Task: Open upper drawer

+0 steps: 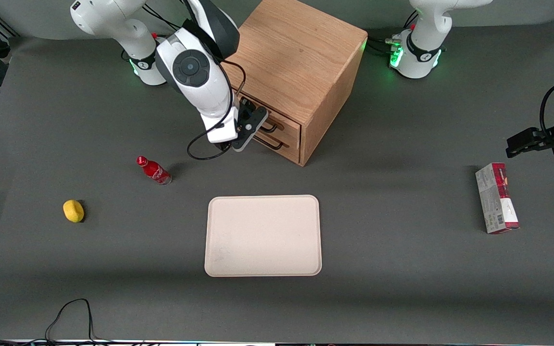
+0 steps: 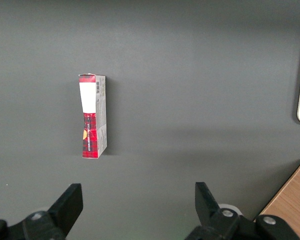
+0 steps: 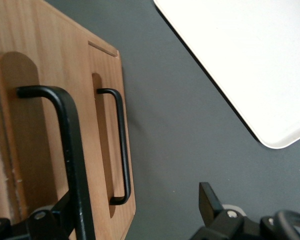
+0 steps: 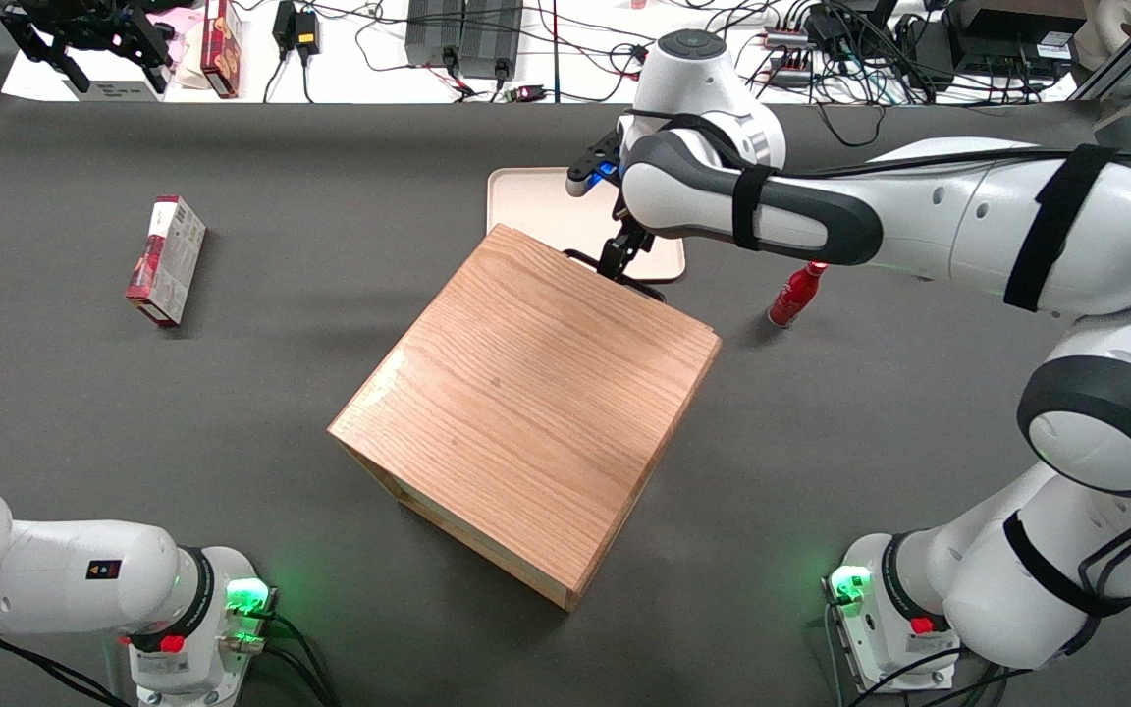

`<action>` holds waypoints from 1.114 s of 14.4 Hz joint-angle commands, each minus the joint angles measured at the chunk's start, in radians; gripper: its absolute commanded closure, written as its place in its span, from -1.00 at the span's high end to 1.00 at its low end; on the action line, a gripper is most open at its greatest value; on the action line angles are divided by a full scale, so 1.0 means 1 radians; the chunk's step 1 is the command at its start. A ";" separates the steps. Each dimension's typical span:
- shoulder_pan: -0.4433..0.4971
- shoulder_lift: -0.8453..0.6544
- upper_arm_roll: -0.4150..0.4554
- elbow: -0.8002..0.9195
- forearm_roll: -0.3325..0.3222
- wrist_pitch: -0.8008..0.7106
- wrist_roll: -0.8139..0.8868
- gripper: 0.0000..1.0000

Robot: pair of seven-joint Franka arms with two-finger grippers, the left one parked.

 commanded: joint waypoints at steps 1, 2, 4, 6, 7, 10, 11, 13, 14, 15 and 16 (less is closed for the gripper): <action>0.000 0.008 -0.012 0.013 0.012 0.011 -0.027 1.00; -0.001 0.013 -0.012 0.018 0.012 0.011 -0.027 1.00; -0.001 0.027 -0.017 0.041 0.000 0.009 -0.025 1.00; -0.001 0.042 -0.041 0.062 -0.020 0.005 -0.033 1.00; -0.003 0.053 -0.051 0.078 -0.023 0.005 -0.057 1.00; -0.004 0.085 -0.100 0.119 -0.025 -0.006 -0.100 1.00; -0.018 0.093 -0.107 0.139 -0.025 -0.026 -0.122 1.00; -0.046 0.123 -0.107 0.190 -0.024 -0.075 -0.152 1.00; -0.057 0.133 -0.107 0.207 -0.025 -0.087 -0.168 1.00; -0.064 0.142 -0.107 0.222 -0.025 -0.092 -0.177 1.00; -0.075 0.151 -0.107 0.231 -0.025 -0.093 -0.180 1.00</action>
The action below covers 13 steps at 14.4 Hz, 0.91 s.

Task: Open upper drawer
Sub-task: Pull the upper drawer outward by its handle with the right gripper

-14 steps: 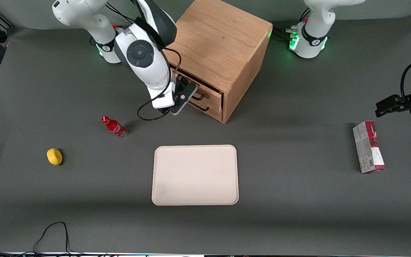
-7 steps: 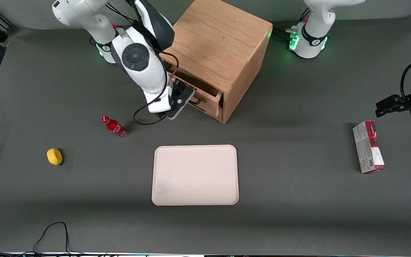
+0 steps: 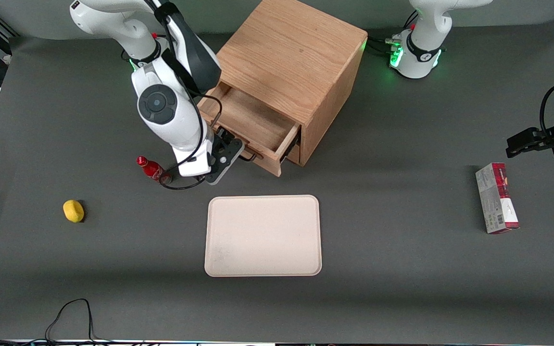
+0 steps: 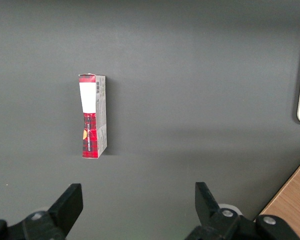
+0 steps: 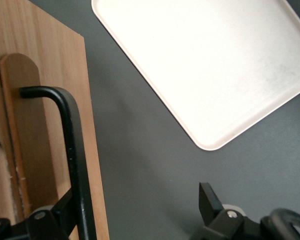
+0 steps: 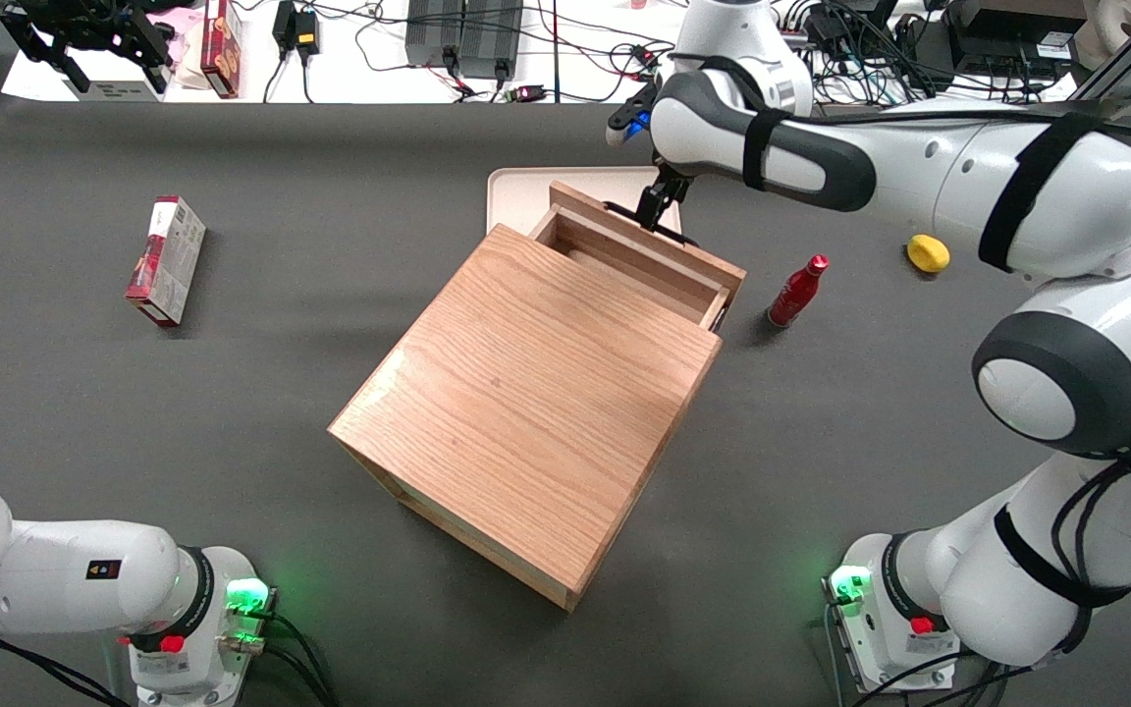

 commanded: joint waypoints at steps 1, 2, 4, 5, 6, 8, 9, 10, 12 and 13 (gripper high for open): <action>-0.022 0.050 -0.001 0.073 -0.013 -0.035 -0.035 1.00; -0.024 0.055 -0.001 0.082 -0.013 -0.035 -0.042 1.00; -0.047 0.073 -0.001 0.101 -0.026 -0.035 -0.045 1.00; -0.050 0.079 -0.001 0.105 -0.027 -0.035 -0.045 1.00; -0.057 0.085 -0.002 0.119 -0.027 -0.036 -0.051 1.00; -0.076 0.104 -0.001 0.145 -0.027 -0.050 -0.059 1.00; -0.091 0.113 -0.001 0.156 -0.027 -0.054 -0.059 1.00; -0.100 0.121 -0.001 0.174 -0.027 -0.067 -0.060 1.00; -0.106 0.141 -0.002 0.208 -0.027 -0.088 -0.065 1.00; -0.114 0.148 -0.002 0.216 -0.027 -0.088 -0.081 1.00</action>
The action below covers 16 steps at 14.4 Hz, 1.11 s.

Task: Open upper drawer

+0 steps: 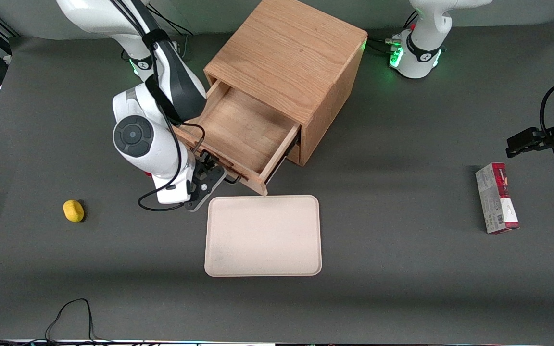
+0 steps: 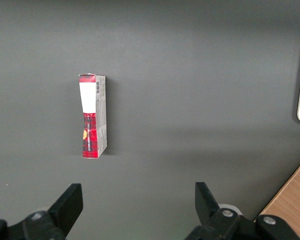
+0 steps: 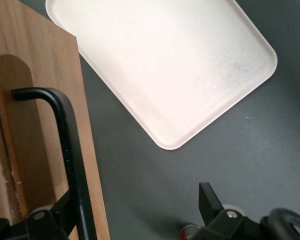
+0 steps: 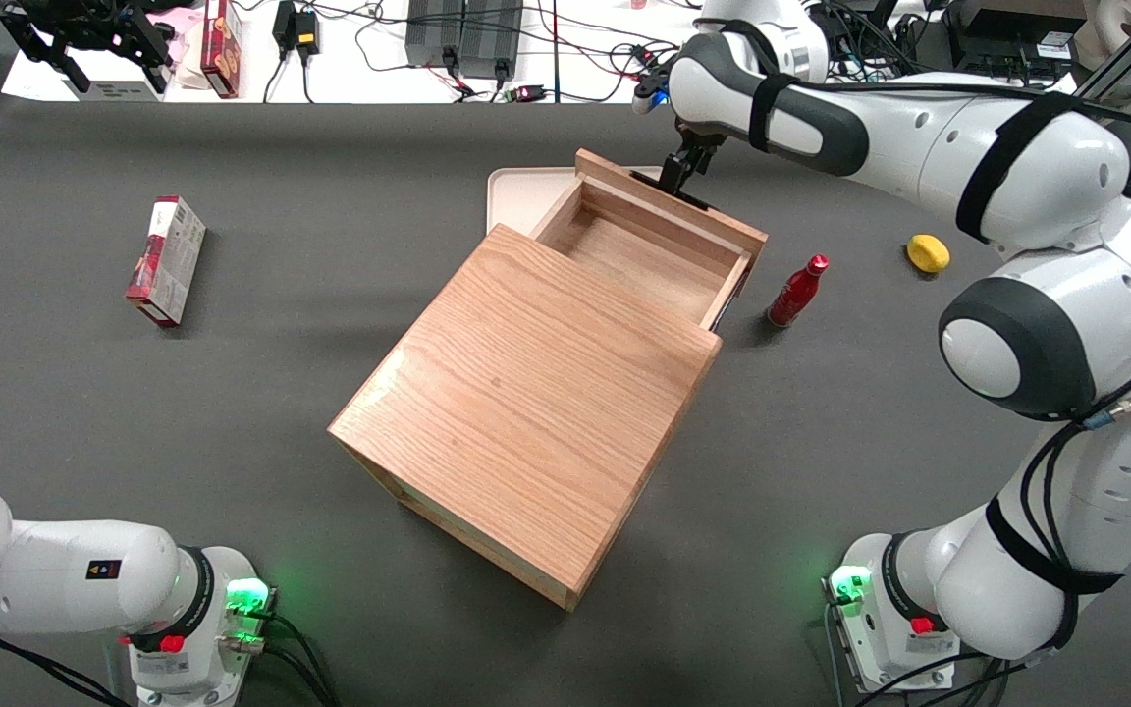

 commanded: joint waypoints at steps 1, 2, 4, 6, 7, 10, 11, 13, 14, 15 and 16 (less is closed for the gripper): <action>-0.024 0.048 -0.001 0.077 -0.016 -0.035 -0.048 1.00; -0.038 0.052 0.000 0.083 -0.016 -0.035 -0.052 1.00; -0.046 0.058 0.000 0.085 -0.016 -0.035 -0.055 1.00; -0.047 0.058 0.000 0.086 -0.016 -0.035 -0.052 1.00; -0.047 0.058 0.000 0.091 -0.016 -0.035 -0.054 1.00; -0.047 0.058 0.000 0.100 -0.015 -0.037 -0.045 1.00; -0.050 0.055 -0.001 0.111 -0.015 -0.043 -0.040 1.00; -0.056 0.048 -0.006 0.170 -0.015 -0.089 -0.035 1.00; -0.059 0.040 -0.027 0.201 -0.015 -0.112 -0.035 1.00; -0.059 0.029 -0.049 0.242 -0.013 -0.150 -0.034 1.00; -0.061 0.026 -0.069 0.285 -0.013 -0.193 -0.034 1.00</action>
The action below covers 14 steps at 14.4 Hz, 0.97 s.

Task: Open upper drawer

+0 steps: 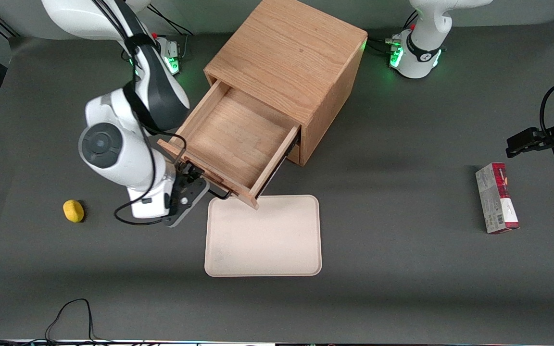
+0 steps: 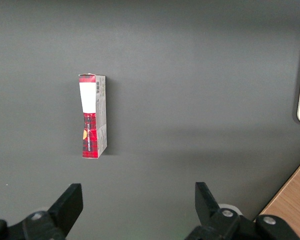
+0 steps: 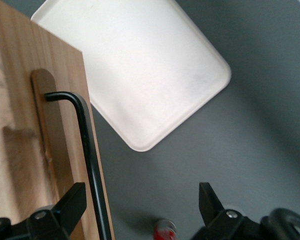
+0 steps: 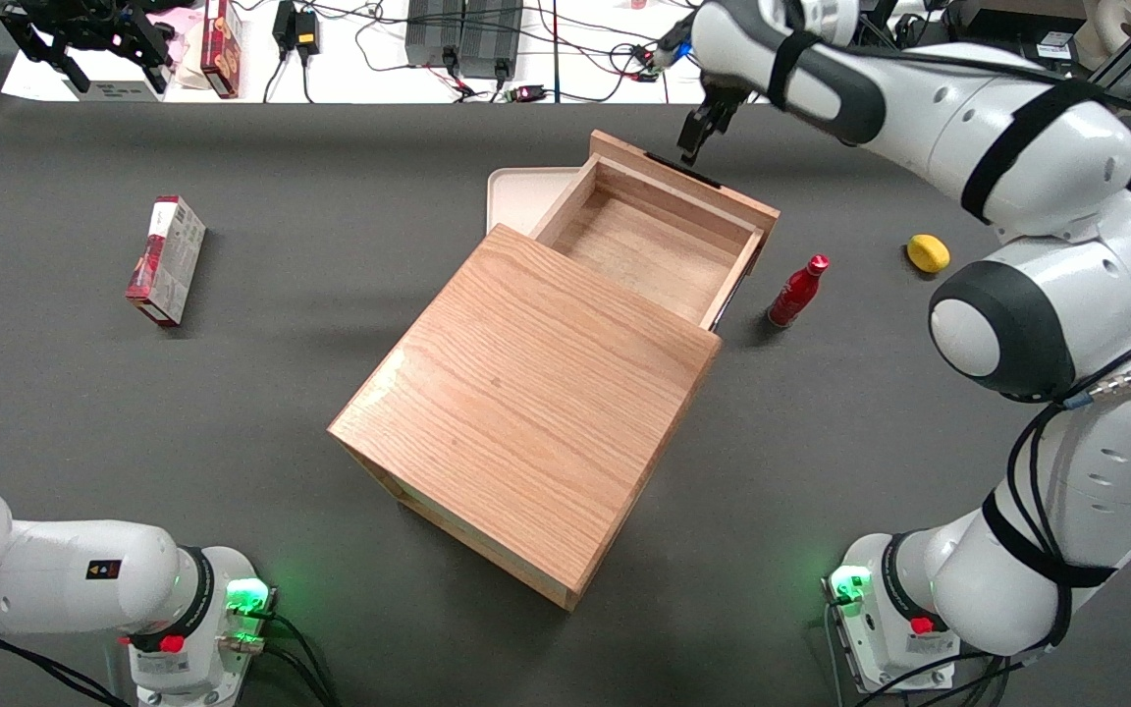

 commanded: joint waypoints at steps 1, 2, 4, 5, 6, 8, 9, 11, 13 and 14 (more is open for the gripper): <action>-0.010 -0.018 -0.056 0.134 -0.011 -0.135 0.009 1.00; -0.010 -0.026 -0.073 0.162 -0.011 -0.174 0.035 1.00; -0.011 -0.063 -0.099 0.184 -0.011 -0.225 0.136 1.00; -0.011 -0.086 -0.110 0.181 -0.012 -0.235 0.199 1.00; -0.008 -0.109 -0.125 0.176 -0.011 -0.259 0.269 1.00; -0.008 -0.146 -0.131 0.176 -0.015 -0.319 0.365 1.00; -0.005 -0.164 -0.154 0.175 -0.023 -0.348 0.400 1.00; -0.008 -0.179 -0.191 0.173 -0.028 -0.393 0.448 1.00; -0.004 -0.190 -0.258 0.167 -0.026 -0.414 0.447 1.00; -0.005 -0.192 -0.280 0.165 -0.028 -0.419 0.436 1.00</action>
